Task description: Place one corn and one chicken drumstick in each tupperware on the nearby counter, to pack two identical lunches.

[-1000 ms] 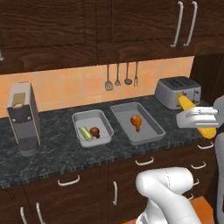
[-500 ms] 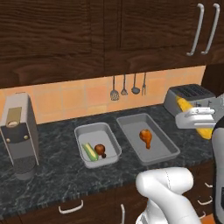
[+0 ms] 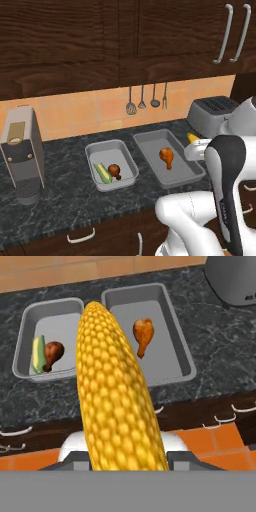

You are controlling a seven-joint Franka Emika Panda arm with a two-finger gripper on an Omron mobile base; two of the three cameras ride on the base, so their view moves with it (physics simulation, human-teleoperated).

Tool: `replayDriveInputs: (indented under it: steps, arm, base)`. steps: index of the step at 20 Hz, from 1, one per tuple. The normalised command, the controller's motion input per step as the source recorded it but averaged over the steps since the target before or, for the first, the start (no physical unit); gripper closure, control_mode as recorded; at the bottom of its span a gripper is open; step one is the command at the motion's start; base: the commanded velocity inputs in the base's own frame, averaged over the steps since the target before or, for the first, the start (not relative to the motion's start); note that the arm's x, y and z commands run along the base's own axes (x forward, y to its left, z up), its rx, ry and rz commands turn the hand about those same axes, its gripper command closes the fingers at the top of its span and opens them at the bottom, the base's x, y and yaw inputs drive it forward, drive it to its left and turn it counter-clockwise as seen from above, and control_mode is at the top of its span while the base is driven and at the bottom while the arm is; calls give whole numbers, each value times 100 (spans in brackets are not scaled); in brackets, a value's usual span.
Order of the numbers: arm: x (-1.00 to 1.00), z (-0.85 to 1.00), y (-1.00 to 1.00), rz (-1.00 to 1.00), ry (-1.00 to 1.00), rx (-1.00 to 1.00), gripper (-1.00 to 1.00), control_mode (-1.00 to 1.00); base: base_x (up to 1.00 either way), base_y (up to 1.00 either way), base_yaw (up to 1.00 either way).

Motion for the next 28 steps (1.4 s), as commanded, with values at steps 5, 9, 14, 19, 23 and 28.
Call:
replayDriveInputs:
  steps: [5,9,14,19,23,28]
  arm:
    - [100,-24,-13,0,17,4,100,-100]
    - [100,-56,-3,0,8,6,100,-100]
    - [97,-89,8,0,4,0,100,-100]
    - [74,-88,0,0,0,0,100,-100]
    - [87,-55,0,0,0,2,100,-100]
    - [78,-27,0,0,0,3,-100,-100]
  base:
    - [0,0,0]
    - [0,0,0]
    - [0,0,0]
    - [0,0,0]
    - [0,0,0]
    - [0,0,0]
